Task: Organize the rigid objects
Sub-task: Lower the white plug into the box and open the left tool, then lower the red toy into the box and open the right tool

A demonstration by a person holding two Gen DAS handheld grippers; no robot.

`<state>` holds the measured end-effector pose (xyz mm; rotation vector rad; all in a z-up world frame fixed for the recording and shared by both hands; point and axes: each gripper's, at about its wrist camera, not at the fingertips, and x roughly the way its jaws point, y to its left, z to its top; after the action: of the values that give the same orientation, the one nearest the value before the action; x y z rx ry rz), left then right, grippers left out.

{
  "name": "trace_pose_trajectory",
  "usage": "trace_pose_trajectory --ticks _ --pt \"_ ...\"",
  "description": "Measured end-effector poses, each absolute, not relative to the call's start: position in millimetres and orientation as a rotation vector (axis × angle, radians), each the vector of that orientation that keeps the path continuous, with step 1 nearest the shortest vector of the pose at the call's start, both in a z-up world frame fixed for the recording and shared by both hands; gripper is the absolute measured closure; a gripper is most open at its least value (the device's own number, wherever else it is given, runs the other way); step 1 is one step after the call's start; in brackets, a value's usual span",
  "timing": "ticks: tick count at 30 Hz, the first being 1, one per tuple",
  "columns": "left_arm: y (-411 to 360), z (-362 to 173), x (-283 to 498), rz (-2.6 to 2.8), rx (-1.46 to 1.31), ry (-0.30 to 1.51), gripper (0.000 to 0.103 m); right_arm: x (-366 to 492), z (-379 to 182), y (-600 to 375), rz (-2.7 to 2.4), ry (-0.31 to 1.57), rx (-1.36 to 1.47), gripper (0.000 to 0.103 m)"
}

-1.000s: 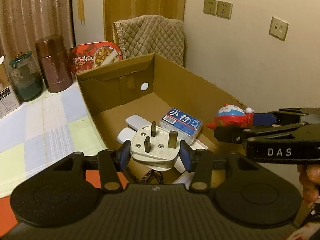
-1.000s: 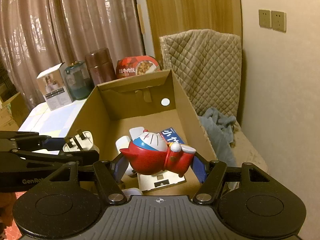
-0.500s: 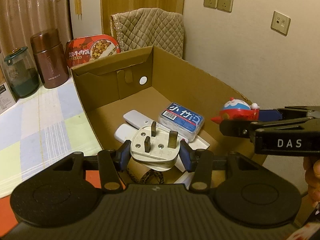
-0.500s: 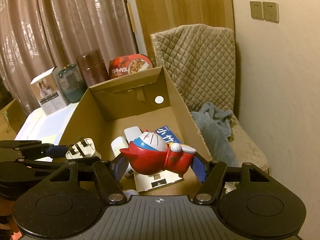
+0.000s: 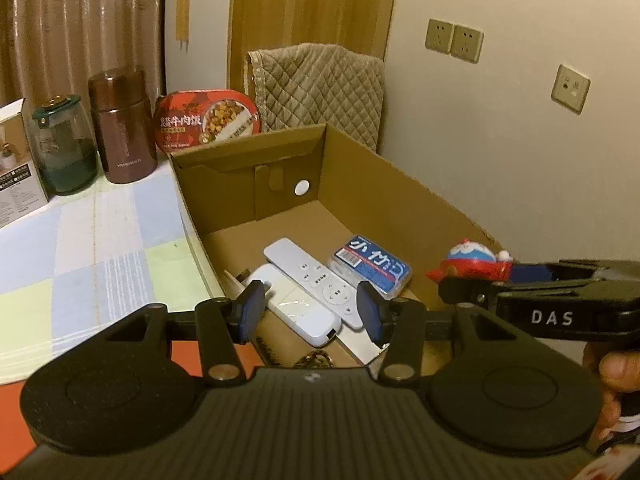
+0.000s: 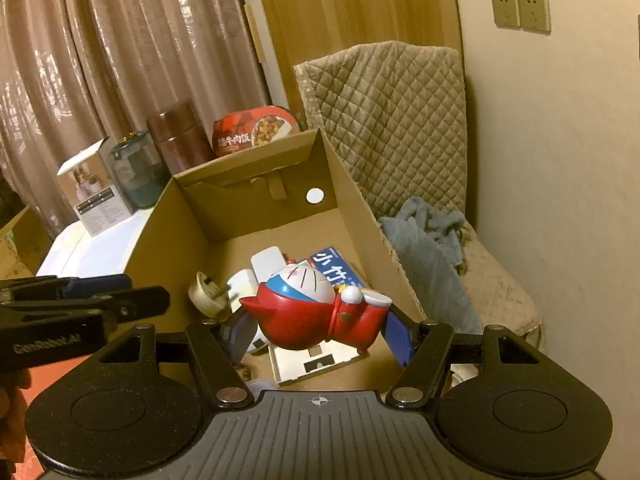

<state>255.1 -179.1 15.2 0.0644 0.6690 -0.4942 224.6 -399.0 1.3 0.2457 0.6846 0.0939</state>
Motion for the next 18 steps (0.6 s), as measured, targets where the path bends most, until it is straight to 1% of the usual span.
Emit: trace_pose_trajectory --ticks 8,18 --pt "-171.9 24.9 250.6 -0.476 0.056 0.645 0.058 226.5 0.2 -398.7 0.089 0.704 0.254 0.039" --pt "-170.4 23.3 247.0 -0.474 0.050 0.649 0.058 226.5 -1.7 -393.0 0.072 0.719 0.207 0.039"
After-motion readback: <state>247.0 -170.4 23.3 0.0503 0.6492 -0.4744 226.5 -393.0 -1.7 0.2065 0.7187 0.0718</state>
